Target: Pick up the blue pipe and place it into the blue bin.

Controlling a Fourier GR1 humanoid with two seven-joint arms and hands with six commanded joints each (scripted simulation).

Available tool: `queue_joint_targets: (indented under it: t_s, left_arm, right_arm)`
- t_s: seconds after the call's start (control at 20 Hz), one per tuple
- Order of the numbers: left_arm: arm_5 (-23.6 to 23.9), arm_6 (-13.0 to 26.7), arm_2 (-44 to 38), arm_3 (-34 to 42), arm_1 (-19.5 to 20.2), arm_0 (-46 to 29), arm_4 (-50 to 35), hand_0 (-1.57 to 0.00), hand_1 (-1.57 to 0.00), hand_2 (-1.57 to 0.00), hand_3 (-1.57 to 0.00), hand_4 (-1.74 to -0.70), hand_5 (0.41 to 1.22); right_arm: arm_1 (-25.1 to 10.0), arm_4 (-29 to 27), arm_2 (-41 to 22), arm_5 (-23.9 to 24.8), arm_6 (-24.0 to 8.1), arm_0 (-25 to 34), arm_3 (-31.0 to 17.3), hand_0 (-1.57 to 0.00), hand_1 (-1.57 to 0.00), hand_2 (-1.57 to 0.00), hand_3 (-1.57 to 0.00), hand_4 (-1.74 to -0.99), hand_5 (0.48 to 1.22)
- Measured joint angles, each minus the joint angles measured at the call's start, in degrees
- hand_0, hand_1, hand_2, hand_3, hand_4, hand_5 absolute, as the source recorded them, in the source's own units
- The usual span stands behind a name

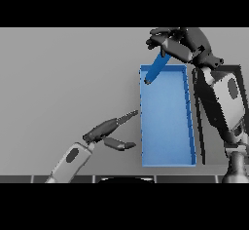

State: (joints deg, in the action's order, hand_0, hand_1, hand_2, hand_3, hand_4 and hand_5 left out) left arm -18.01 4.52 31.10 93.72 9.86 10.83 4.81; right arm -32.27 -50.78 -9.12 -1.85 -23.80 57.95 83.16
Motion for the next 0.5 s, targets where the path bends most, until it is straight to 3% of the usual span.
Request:
queue_joint_targets:
  t_s: [0.15, 0.25, 0.5]
  left_arm:
    - [-0.1, 0.8, -0.5, 0.0, 0.4, 0.3, -0.3, 0.0, 0.0, 0.0, 0.0, -0.89, 0.487]
    - [-0.1, 1.7, -0.7, -0.7, -0.3, 0.9, -0.8, 0.0, 0.0, 0.0, 0.0, -0.89, 0.478]
    - [-0.1, 0.2, -0.1, -1.0, -0.6, 0.1, -0.4, 0.0, 0.0, 0.0, 0.0, -0.88, 0.464]
  right_arm:
    - [-1.2, 0.8, -0.2, 1.1, -0.7, -5.5, -3.3, -1.57, -1.57, -1.57, -1.57, -1.74, 1.121]
    - [-1.1, 1.6, -1.9, 2.2, -0.9, -9.9, -2.2, -1.57, -1.57, -1.57, -1.57, -1.74, 1.121]
    - [-1.9, 1.9, -5.3, 8.1, -6.9, -19.3, -0.9, -1.57, -1.57, -1.57, -1.57, -1.741, 1.12]
